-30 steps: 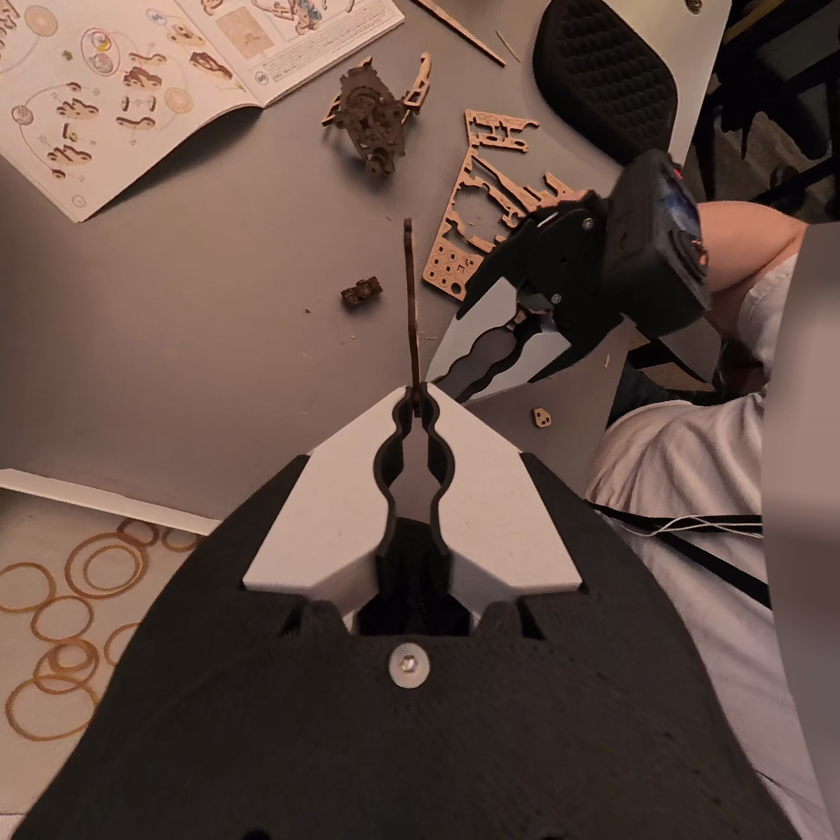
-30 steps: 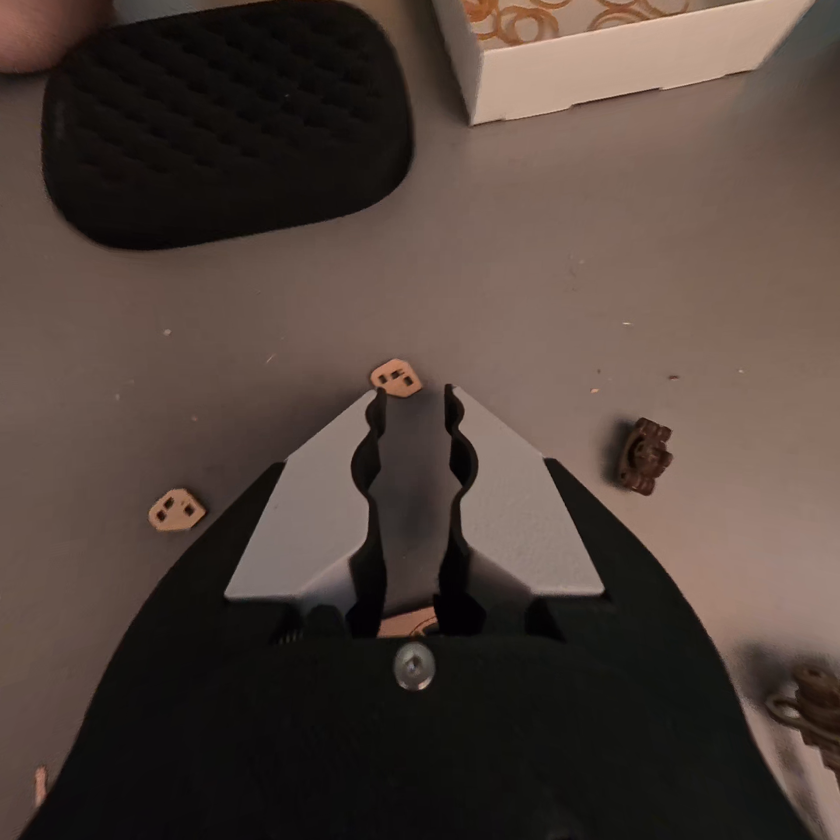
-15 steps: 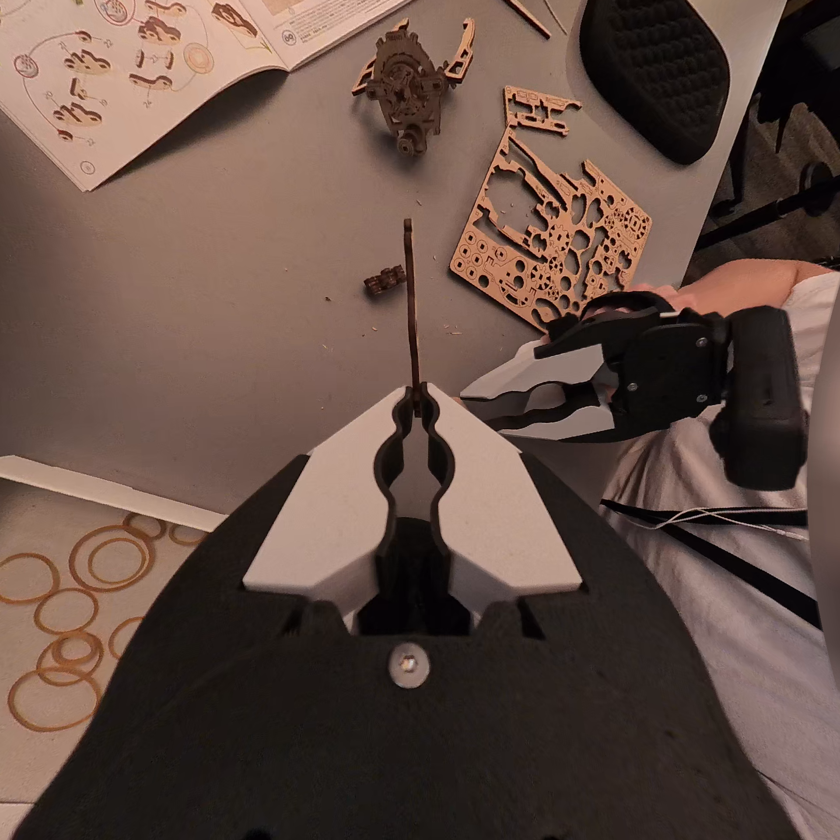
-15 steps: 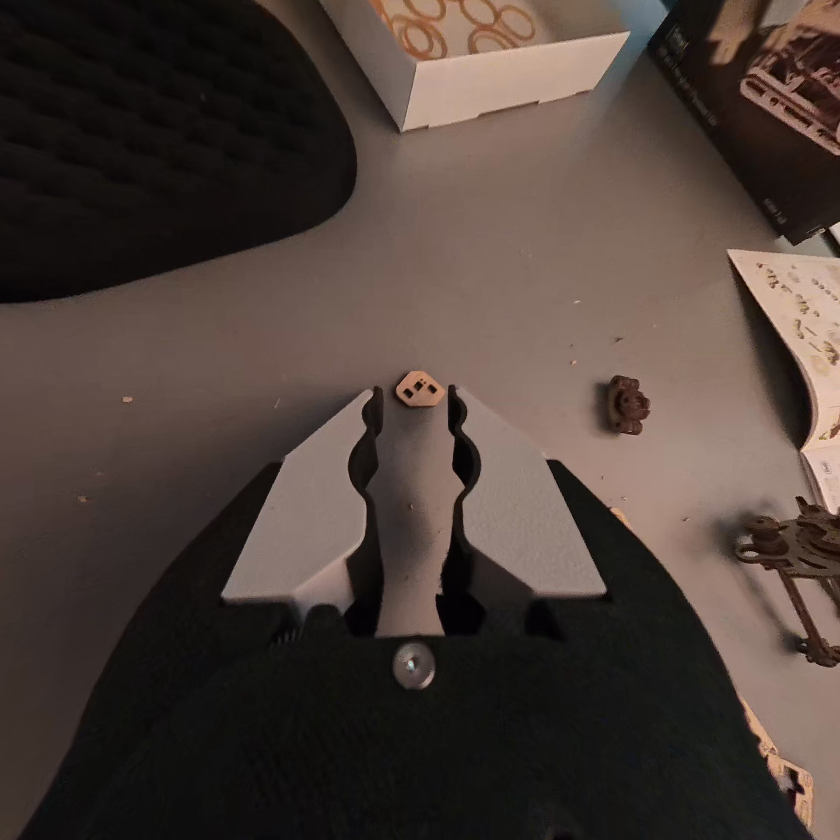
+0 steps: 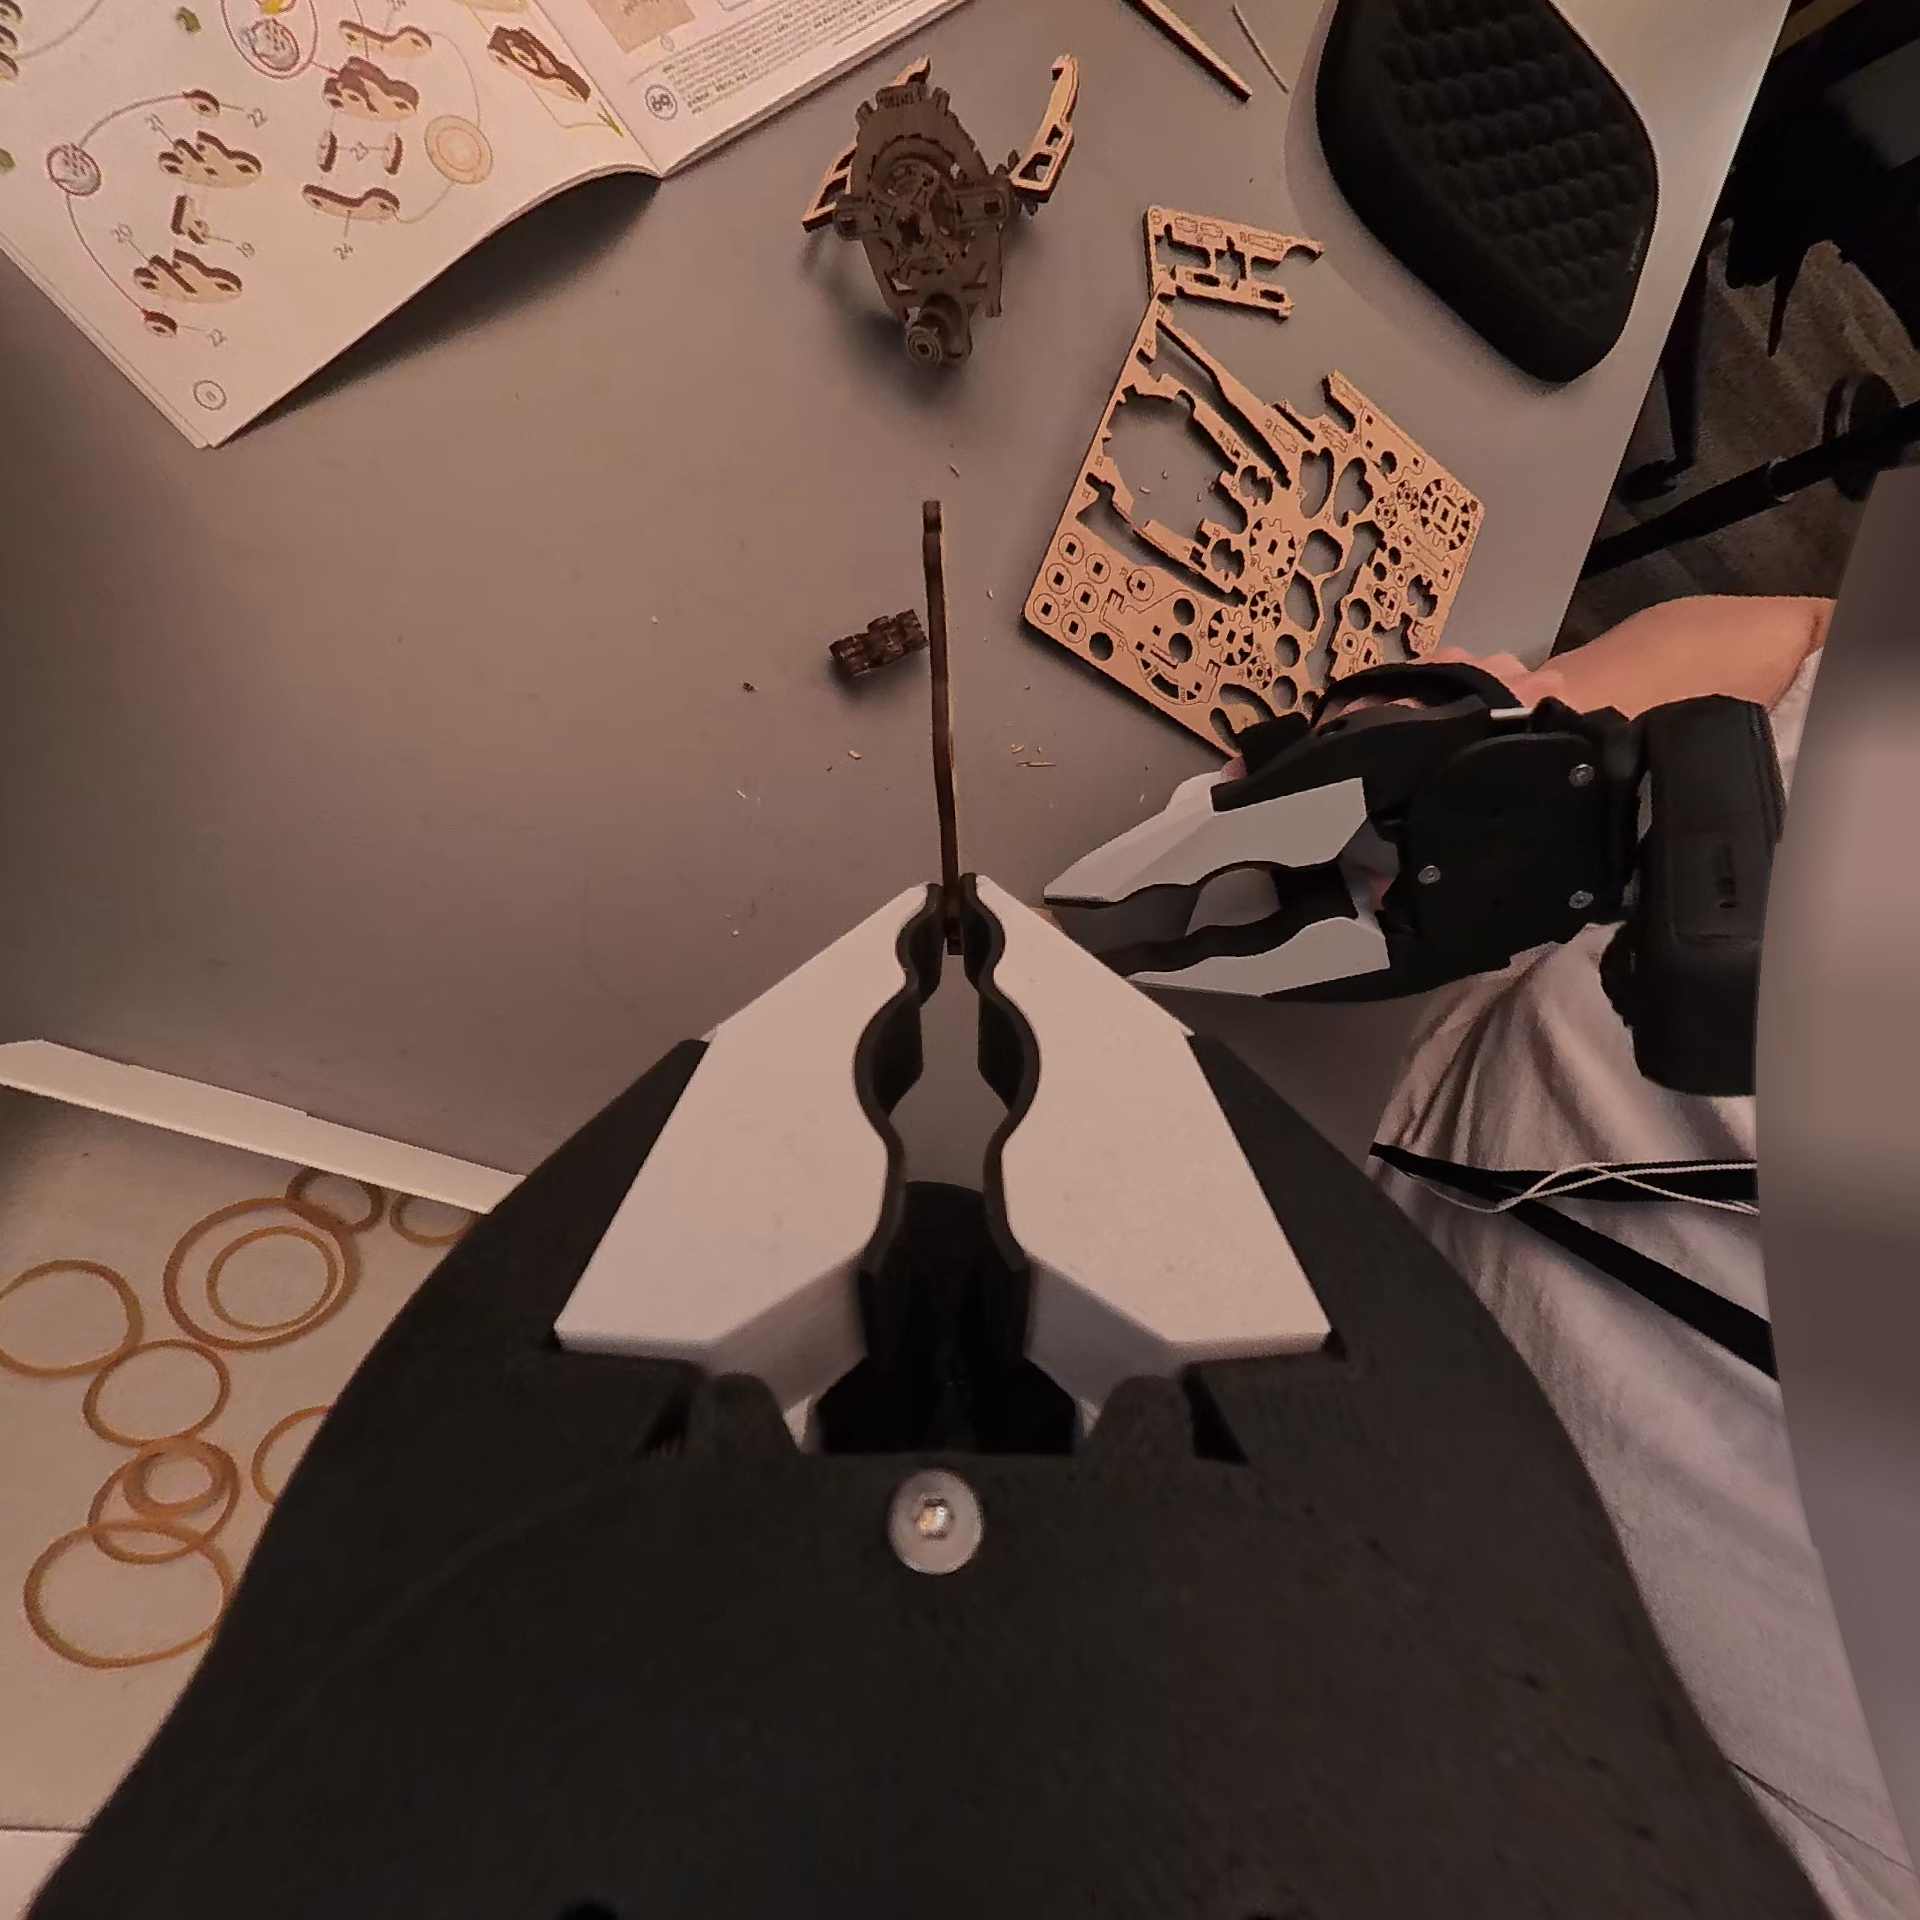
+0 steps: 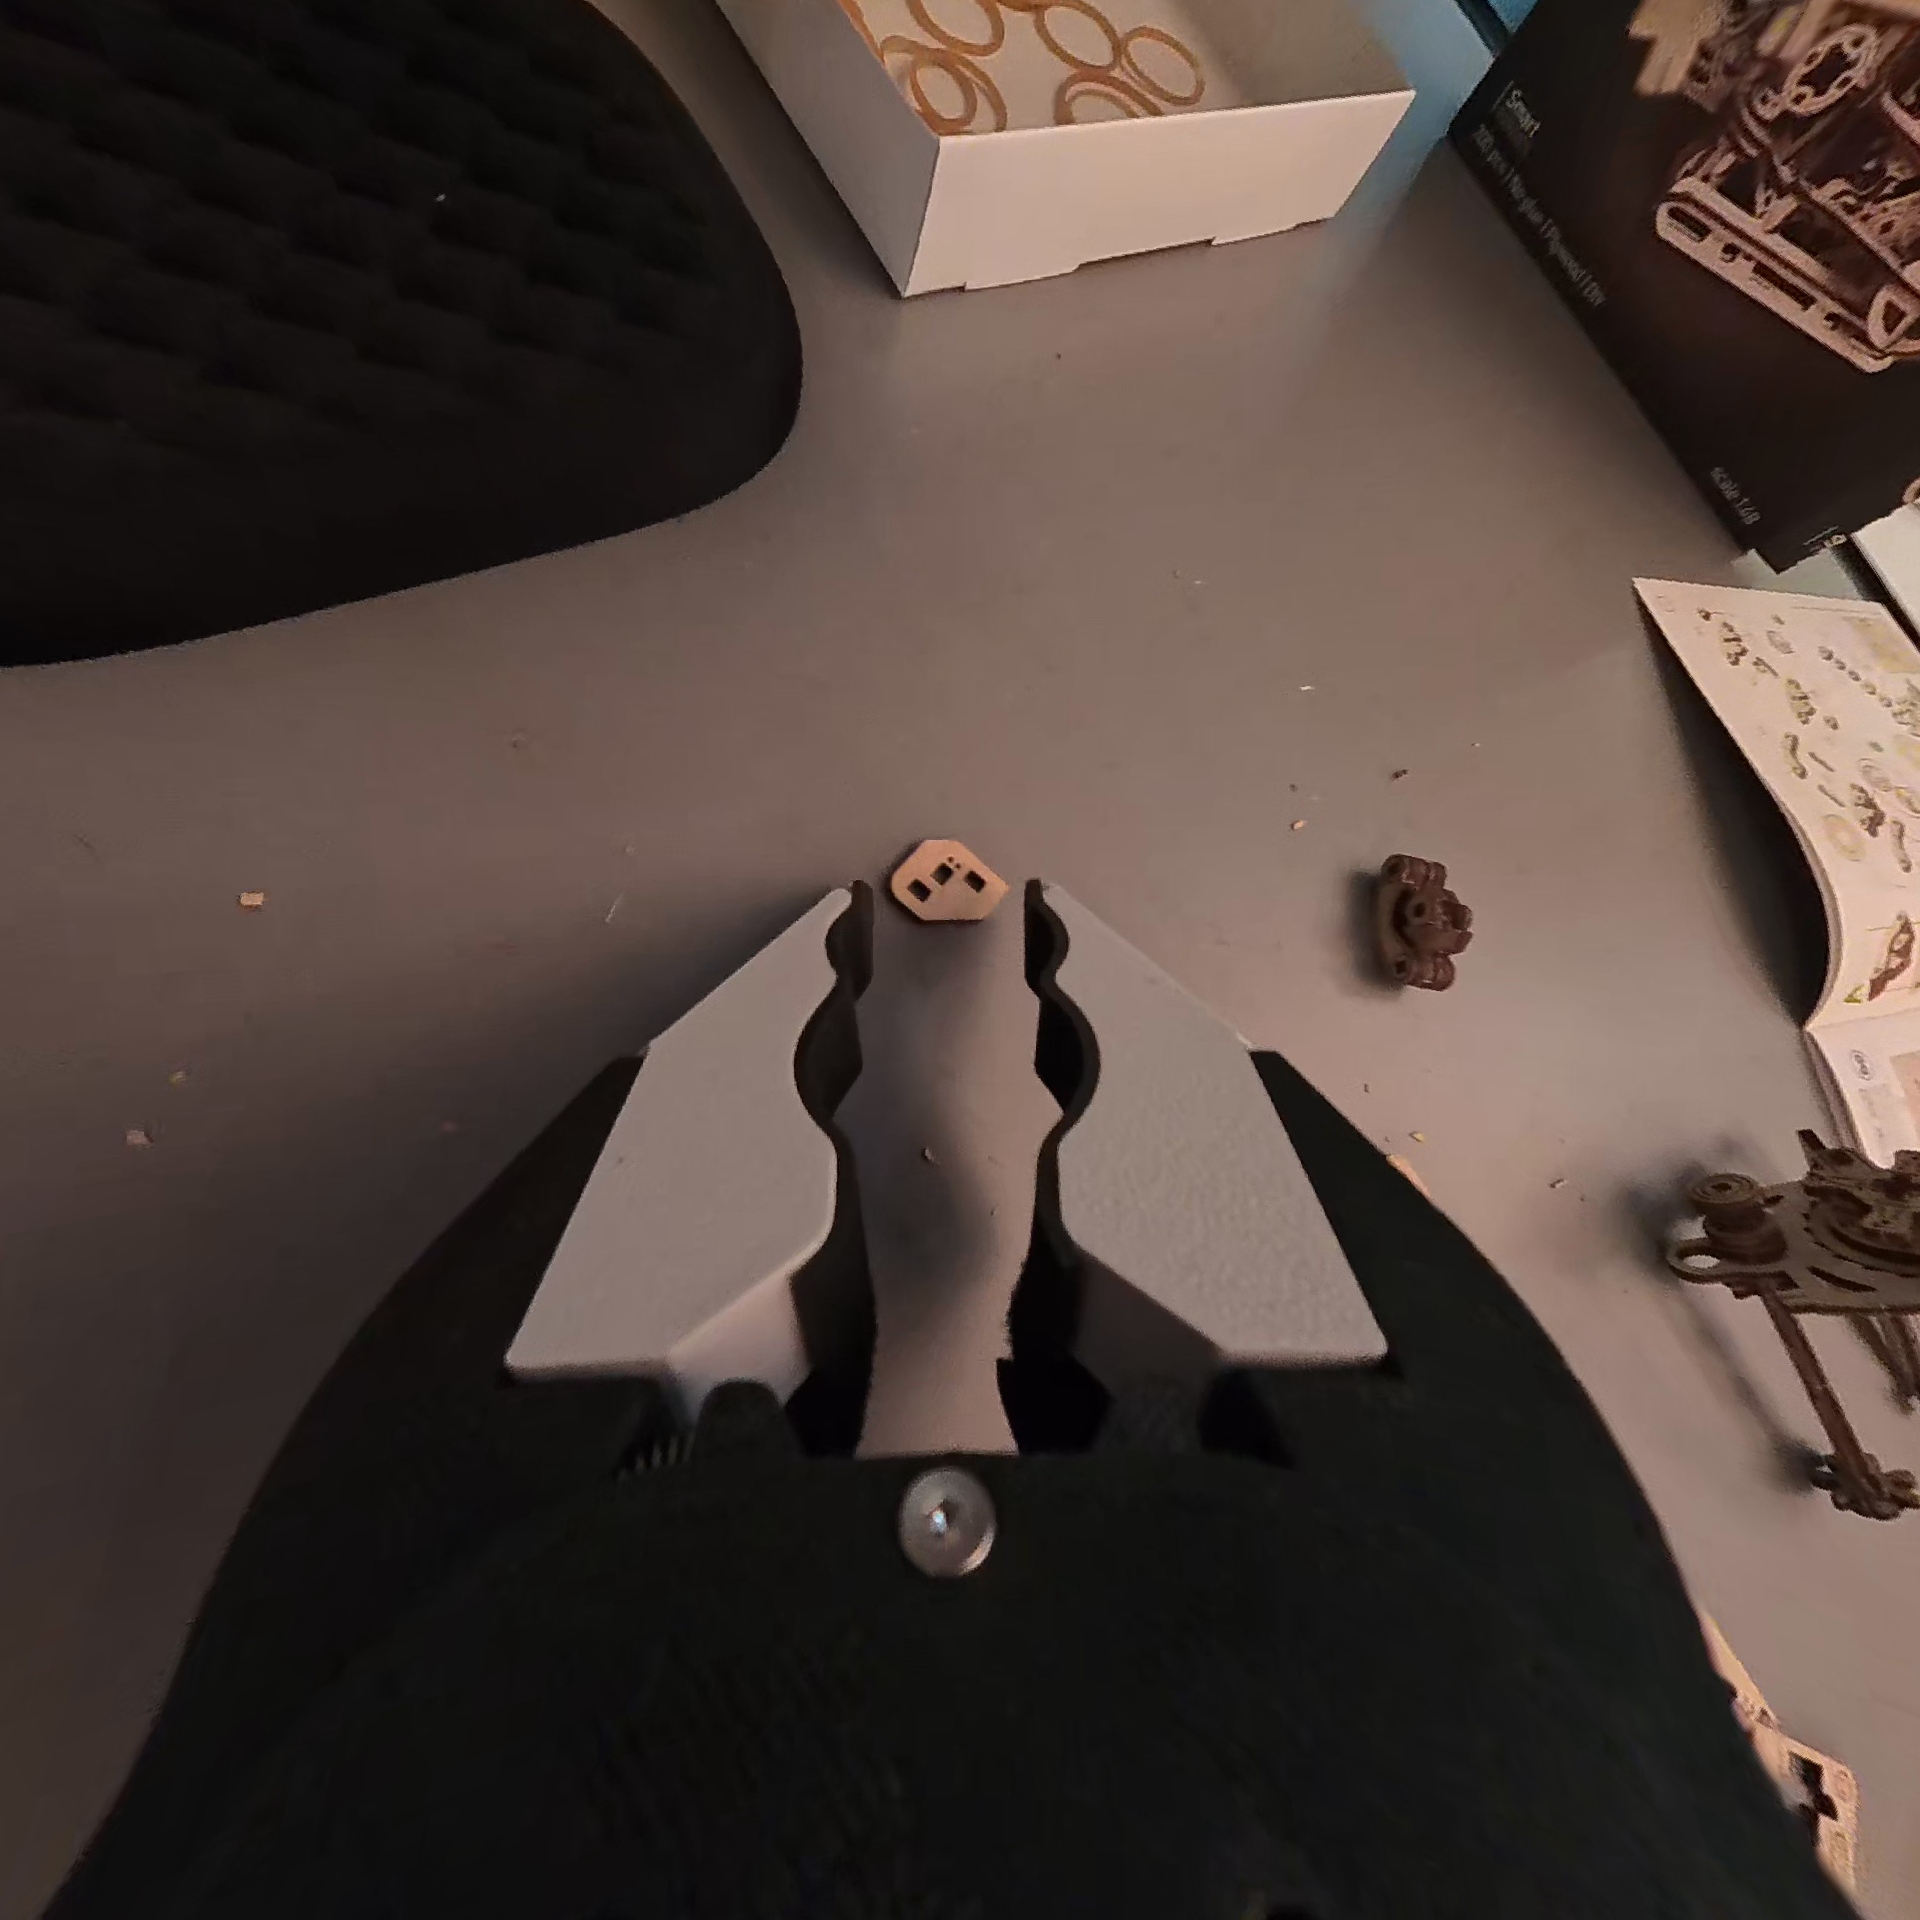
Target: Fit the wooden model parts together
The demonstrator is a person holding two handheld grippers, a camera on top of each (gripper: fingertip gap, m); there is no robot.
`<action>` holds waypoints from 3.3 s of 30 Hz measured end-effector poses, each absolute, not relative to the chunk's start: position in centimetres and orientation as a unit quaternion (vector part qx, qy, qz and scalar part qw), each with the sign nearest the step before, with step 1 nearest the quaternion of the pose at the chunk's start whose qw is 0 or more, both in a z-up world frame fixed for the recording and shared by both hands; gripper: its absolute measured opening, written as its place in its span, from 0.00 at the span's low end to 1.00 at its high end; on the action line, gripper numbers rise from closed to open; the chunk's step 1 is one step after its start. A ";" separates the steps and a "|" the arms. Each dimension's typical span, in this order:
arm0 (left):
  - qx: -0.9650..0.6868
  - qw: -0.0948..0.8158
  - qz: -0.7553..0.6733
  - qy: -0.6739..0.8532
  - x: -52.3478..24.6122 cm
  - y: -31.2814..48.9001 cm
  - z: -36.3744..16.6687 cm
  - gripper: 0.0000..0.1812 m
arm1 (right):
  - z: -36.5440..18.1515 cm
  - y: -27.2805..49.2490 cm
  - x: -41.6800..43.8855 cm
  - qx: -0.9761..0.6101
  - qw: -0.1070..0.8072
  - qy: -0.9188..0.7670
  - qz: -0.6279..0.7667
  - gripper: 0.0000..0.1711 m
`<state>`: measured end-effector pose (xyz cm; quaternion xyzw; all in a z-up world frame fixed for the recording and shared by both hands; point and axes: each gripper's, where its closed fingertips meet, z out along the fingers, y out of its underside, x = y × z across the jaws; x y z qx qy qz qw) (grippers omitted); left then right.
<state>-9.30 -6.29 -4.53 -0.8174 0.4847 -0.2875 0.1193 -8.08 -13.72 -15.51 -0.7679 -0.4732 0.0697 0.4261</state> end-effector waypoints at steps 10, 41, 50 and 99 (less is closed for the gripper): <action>-0.804 0.133 -0.305 0.494 -9.2 -7.1 -3.1 0.00 | -13.7 -13.3 -6.5 -0.778 0.466 -0.417 0.062 0.16; -0.746 0.163 -0.346 0.546 -8.6 -11.3 0.9 0.01 | -14.0 -14.0 -7.8 -0.829 0.433 -0.306 0.179 0.01; -0.718 0.152 -0.386 0.559 -8.8 -12.5 2.0 0.00 | -9.8 -16.4 -8.1 -0.785 0.277 -0.153 0.533 0.01; -0.648 0.166 -0.429 0.606 -9.4 -15.7 5.0 0.00 | -16.1 -19.7 -10.4 -0.826 0.335 -0.410 0.194 0.09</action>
